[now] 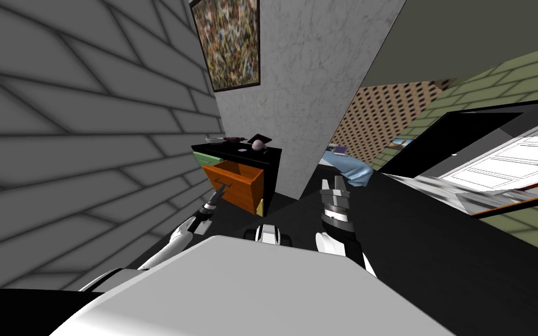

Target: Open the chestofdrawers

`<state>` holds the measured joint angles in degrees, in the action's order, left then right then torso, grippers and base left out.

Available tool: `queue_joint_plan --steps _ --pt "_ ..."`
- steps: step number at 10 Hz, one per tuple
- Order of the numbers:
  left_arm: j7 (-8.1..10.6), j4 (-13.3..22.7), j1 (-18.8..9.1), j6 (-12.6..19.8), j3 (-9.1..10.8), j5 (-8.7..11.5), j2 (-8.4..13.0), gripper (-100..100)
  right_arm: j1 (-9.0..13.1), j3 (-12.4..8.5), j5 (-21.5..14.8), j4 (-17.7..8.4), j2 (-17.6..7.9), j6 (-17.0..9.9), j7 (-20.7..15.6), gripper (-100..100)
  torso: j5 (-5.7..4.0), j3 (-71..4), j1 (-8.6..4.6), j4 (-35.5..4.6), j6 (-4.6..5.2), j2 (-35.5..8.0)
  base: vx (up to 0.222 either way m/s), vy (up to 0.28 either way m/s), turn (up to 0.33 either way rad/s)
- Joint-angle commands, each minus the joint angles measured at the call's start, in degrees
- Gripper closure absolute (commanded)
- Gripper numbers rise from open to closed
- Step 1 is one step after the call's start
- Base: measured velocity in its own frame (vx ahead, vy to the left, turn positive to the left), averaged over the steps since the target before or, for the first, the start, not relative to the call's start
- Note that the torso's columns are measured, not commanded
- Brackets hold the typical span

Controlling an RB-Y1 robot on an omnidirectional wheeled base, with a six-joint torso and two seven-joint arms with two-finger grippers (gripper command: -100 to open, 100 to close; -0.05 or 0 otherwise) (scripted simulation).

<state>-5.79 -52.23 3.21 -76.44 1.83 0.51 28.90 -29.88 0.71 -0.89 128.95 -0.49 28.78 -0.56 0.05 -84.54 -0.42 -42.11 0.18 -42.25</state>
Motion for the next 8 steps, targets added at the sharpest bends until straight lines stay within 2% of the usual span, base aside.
queue_joint_plan --steps 1,2,3,5,6,7,8 --pt "2.60 3.99 -2.61 -3.20 0.33 1.15 3.16 100 0.00 0.00 0.00 0.00 -0.01 0.00 0.00 0 0.07 -0.02 0.09 0.05 0.09 0.06 -0.032 -0.102 0.027" --pt "2.60 7.01 -2.61 -3.41 0.33 1.15 3.16 100 0.00 0.00 0.00 0.00 0.00 0.00 0.00 0 -0.14 -0.04 0.09 -0.16 -0.07 -0.02 -0.043 -0.111 0.031" --pt "4.94 8.92 -4.73 -6.04 1.03 2.44 5.68 100 0.00 0.00 0.00 0.00 0.00 0.00 0.00 0 -0.18 0.07 0.05 -0.24 -0.11 -0.22 -0.069 -0.145 0.054" --pt "4.94 11.50 -4.73 -6.18 1.03 2.44 6.20 100 0.00 0.00 0.00 0.00 0.00 0.00 0.00 0 -0.54 0.23 -0.11 -0.64 -0.16 -0.57 -0.033 -0.084 0.028" --pt "4.97 10.89 -4.29 -5.66 0.83 2.31 5.87 100 0.00 -0.01 0.00 0.00 -0.01 0.00 0.00 0 -0.48 0.20 -0.05 -0.58 -0.13 -0.50 0.001 -0.006 0.010" --pt "6.88 10.70 -5.07 -3.92 1.30 2.81 7.69 -100 0.00 -0.01 0.00 0.00 -0.01 0.00 0.00 0 -0.40 0.13 0.00 -0.49 -0.10 -0.38 -0.033 -0.031 -0.006" --pt "7.50 10.56 -5.39 -3.37 1.45 2.96 8.29 -100 0.01 0.00 0.00 0.00 -0.01 0.00 0.00 0 -0.30 0.11 0.03 -0.37 -0.14 -0.33 -0.056 -0.055 -0.012"
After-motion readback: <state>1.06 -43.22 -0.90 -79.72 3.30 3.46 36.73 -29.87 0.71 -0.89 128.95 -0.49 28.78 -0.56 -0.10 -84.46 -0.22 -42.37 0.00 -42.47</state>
